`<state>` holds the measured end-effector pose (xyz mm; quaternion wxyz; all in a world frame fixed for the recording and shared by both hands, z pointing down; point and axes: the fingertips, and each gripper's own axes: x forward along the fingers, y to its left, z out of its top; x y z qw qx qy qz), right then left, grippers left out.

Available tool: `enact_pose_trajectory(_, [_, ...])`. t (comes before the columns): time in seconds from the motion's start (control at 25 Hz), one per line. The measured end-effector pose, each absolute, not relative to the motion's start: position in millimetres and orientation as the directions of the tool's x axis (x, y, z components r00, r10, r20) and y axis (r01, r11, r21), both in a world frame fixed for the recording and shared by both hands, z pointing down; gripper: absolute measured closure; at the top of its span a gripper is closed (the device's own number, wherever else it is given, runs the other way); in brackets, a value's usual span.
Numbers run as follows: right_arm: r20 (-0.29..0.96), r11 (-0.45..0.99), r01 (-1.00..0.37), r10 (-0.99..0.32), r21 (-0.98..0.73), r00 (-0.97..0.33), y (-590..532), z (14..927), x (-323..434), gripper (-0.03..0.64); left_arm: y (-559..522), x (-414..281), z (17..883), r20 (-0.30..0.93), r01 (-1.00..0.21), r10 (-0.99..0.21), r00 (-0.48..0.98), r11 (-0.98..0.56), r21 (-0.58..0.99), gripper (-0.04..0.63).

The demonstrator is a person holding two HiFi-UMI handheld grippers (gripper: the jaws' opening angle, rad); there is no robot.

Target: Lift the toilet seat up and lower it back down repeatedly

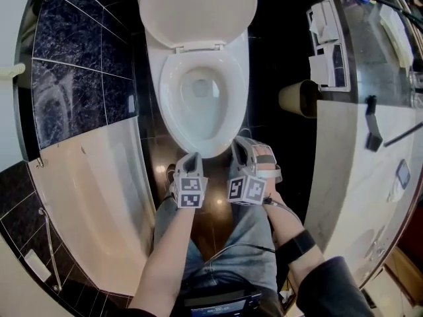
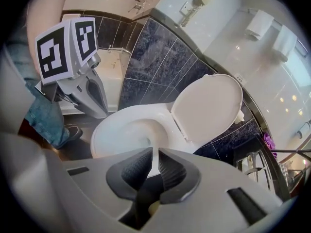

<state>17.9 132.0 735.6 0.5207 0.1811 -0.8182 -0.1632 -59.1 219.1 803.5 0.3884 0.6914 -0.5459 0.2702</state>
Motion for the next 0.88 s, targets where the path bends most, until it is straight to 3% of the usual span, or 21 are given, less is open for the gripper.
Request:
enact_pose_trajectory(0.52, [0.667, 0.830, -0.379, -0.556, 0.410, -0.495, 63.0, 546.1, -15.3, 0.560, 141.6, -119.1, 566.2, 0.662, -0.986, -0.730, 0.169, -0.133, 0.105, 0.595])
enact_pose_trajectory(0.88, [0.590, 0.819, -0.496, -0.561, 0.290, -0.581, 44.0, 436.8, -16.2, 0.560, 123.4, -129.5, 429.3, 0.559, -0.990, -0.817, 0.144, -0.117, 0.083, 0.595])
